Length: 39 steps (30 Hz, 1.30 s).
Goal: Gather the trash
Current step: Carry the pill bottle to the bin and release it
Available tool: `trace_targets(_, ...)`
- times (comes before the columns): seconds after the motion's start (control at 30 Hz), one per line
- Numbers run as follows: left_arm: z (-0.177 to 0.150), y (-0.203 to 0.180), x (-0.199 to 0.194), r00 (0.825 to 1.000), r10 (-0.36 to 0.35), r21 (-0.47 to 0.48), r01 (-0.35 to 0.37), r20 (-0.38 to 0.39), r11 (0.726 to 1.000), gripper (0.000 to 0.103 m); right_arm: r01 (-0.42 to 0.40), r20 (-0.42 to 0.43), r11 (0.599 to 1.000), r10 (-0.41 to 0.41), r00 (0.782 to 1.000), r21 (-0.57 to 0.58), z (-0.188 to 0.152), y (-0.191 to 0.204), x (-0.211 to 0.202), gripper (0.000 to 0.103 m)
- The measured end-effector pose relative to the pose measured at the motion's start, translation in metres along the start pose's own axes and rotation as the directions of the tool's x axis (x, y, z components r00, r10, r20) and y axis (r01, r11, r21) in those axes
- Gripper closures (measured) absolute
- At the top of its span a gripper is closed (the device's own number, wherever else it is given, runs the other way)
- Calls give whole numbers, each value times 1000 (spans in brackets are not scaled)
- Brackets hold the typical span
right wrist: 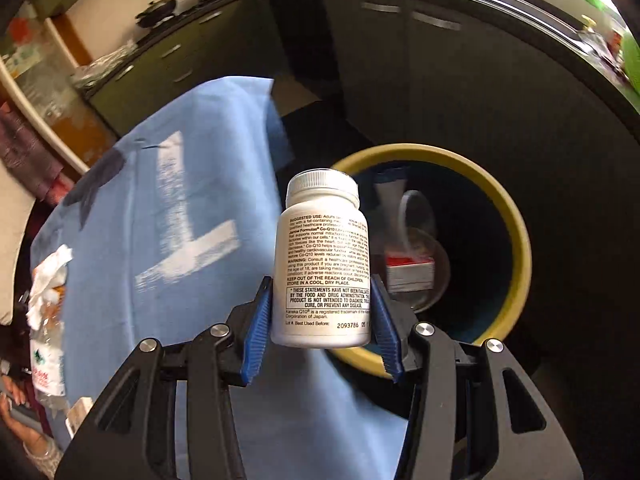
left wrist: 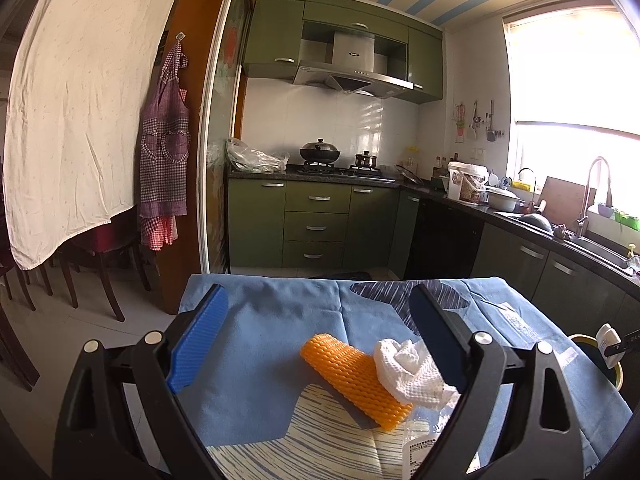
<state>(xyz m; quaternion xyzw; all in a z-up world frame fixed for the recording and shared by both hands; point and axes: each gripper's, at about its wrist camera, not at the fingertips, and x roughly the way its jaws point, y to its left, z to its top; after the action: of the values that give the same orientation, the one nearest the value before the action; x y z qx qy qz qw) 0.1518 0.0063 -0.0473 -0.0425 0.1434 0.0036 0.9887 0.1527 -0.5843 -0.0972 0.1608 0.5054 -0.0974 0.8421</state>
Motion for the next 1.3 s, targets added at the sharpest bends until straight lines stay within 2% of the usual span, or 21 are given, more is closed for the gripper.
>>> trace_targets(0.13, -1, -4, 1, 1000, -1, 19, 1, -4, 1000, 16, 92, -18, 994, -91, 996, 58, 12, -38, 25, 56)
trace_targets(0.3, -2, -7, 2, 1000, -7, 35, 7, -4, 999, 16, 209, -46, 971, -205, 978, 116, 28, -74, 55, 55)
trace_targets(0.33, -2, -8, 2, 1000, -8, 38, 8, -4, 999, 16, 220, -48, 968, -216, 975, 118, 31, -79, 60, 52)
trace_targets(0.37, -2, -9, 2, 1000, -10, 41, 10, -4, 999, 16, 232, -47, 965, -228, 972, 120, 34, -82, 62, 43)
trace_targets(0.43, -2, -10, 2, 1000, -14, 51, 14, -7, 999, 16, 244, -23, 961, -243, 970, 131, 34, -84, 56, 41)
trace_targets(0.53, -2, -15, 4, 999, -41, 69, 42, -18, 997, 16, 192, 16, 973, -196, 981, 125, 26, -78, 32, 41)
trace_targets(0.7, -4, -36, 2, 988, -146, 132, 151, -47, 980, 16, 73, 90, 996, -77, 993, 50, -8, -52, -17, 41)
trace_targets(0.8, -5, -56, -8, 976, -208, 215, 218, -68, 952, 16, 23, 129, 1000, -21, 991, -16, -34, -35, -47, 38)
trace_targets(0.87, -8, -70, -20, 964, -251, 281, 265, -86, 922, 15, 5, 152, 999, 3, 988, -54, -52, -26, -66, 37)
trace_targets(0.97, -16, -90, -41, 930, -335, 381, 367, -148, 849, 15, 7, 181, 996, 9, 983, -89, -75, -17, -86, 36)
trace_targets(1.03, -25, -99, -53, 898, -385, 413, 439, -211, 798, 15, 1, 189, 995, 18, 982, -100, -83, -3, -90, 36)
trace_targets(1.1, -35, -106, -65, 846, -447, 417, 533, -291, 736, 15, -13, 189, 994, 33, 981, -109, -96, 0, -98, 35)
trace_targets(1.17, -46, -113, -74, 777, -503, 398, 627, -378, 670, 15, -43, 180, 992, 64, 982, -119, -105, 3, -100, 35)
trace_targets(1.23, -58, -119, -84, 716, -536, 385, 695, -447, 607, 15, -67, 171, 989, 89, 981, -129, -110, 4, -99, 35)
trace_targets(1.3, -68, -125, -89, 666, -550, 377, 743, -504, 554, 15, -79, 165, 986, 103, 981, -146, -113, 6, -96, 35)
